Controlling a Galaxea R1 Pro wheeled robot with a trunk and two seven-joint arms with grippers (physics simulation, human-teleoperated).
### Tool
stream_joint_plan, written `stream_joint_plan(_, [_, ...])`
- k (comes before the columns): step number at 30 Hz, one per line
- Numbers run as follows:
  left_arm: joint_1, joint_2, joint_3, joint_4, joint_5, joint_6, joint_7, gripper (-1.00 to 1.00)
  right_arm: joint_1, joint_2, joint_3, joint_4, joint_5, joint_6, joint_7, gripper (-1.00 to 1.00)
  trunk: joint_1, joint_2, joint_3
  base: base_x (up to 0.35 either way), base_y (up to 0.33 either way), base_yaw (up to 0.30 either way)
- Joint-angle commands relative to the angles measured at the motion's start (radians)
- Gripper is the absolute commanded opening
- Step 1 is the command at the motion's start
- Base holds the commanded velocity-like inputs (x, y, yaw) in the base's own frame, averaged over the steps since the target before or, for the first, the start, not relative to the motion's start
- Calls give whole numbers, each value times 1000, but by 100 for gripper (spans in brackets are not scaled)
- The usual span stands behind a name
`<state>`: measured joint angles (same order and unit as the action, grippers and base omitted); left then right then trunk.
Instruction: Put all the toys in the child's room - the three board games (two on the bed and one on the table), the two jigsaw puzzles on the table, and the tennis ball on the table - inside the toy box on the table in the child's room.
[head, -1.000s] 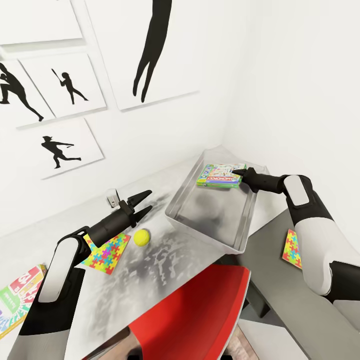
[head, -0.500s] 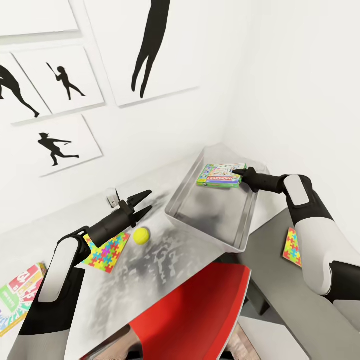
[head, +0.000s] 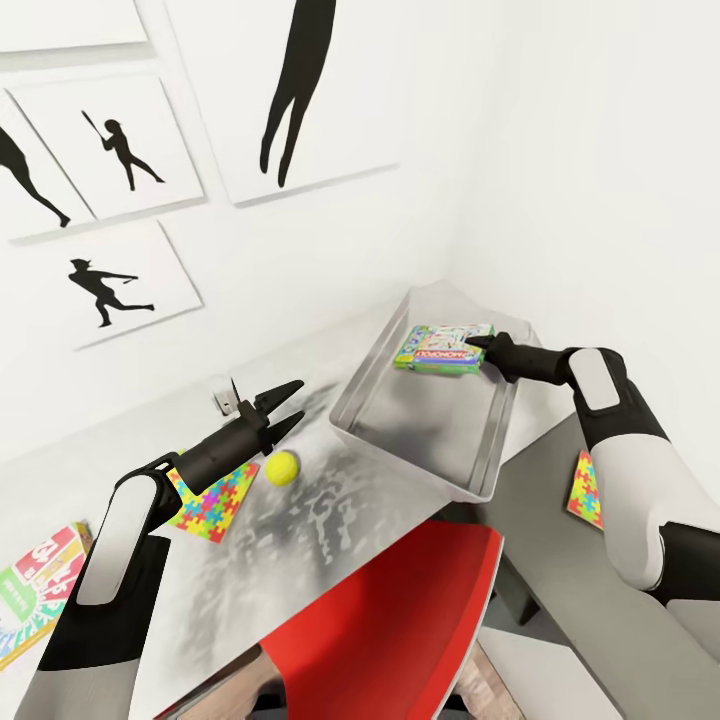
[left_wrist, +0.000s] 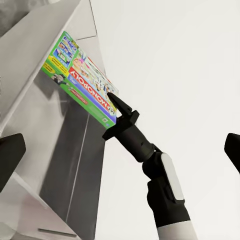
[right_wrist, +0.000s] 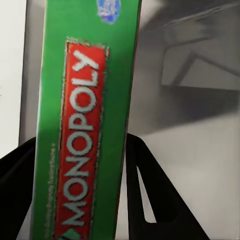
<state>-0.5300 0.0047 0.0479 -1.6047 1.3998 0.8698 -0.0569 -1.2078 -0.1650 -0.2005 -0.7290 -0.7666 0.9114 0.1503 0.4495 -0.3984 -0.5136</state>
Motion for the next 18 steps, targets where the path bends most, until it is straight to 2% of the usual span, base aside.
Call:
stream_joint_plan(1, [-1, 0, 1, 0, -5, 5, -6, 100, -1, 1, -3, -2, 10, 5, 9, -100, 1, -2, -2, 0, 0, 0])
stream_joint_plan(18, [-1, 0, 1, 0, -5, 5, -6, 100, -1, -1, -3, -43, 9, 8, 11, -100, 1, -2, -3, 0, 0, 0])
